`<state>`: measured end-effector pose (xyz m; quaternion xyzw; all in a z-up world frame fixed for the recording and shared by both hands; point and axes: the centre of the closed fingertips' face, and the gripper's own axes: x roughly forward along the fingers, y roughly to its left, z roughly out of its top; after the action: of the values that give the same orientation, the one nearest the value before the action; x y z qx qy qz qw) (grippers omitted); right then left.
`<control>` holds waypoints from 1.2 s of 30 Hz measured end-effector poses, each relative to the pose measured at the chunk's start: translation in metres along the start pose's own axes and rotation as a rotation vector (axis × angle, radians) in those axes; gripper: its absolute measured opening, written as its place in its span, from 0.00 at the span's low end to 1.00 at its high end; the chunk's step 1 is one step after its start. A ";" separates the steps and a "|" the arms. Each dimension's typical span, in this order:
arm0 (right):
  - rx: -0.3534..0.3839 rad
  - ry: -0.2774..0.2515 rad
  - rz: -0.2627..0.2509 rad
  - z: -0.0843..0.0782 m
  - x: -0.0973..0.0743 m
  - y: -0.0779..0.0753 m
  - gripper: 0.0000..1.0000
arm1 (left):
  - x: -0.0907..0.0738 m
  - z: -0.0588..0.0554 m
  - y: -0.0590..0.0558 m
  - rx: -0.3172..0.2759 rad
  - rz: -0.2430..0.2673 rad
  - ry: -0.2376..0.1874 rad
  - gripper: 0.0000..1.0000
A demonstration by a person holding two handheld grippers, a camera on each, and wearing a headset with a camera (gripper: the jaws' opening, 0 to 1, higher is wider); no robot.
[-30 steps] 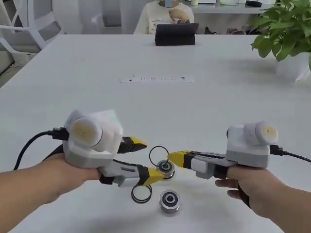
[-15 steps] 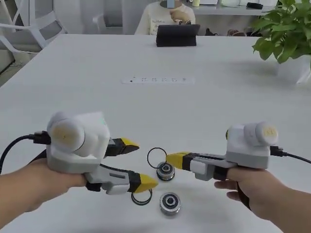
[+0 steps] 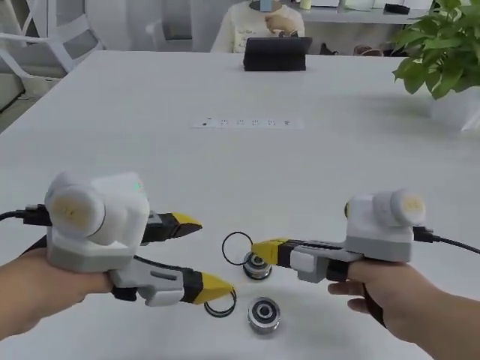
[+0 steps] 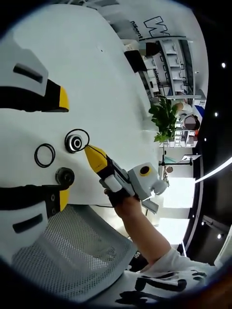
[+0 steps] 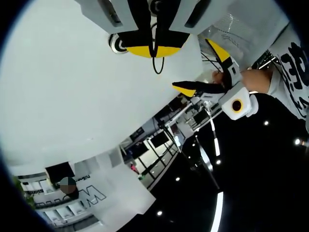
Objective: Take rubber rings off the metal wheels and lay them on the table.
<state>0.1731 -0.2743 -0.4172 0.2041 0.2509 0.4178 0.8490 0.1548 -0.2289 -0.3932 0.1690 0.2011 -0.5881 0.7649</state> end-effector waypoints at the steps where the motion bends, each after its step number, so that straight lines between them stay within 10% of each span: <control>1: 0.003 0.004 0.003 -0.001 0.001 0.001 0.00 | -0.001 0.000 0.000 0.000 0.001 0.000 0.59; 36: 0.029 0.285 0.054 -0.062 0.023 0.014 0.00 | -0.023 -0.010 -0.005 -0.017 0.021 0.007 0.61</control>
<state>0.1396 -0.2394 -0.4638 0.1617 0.3692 0.4614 0.7903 0.1437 -0.2061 -0.3907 0.1668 0.2070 -0.5777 0.7717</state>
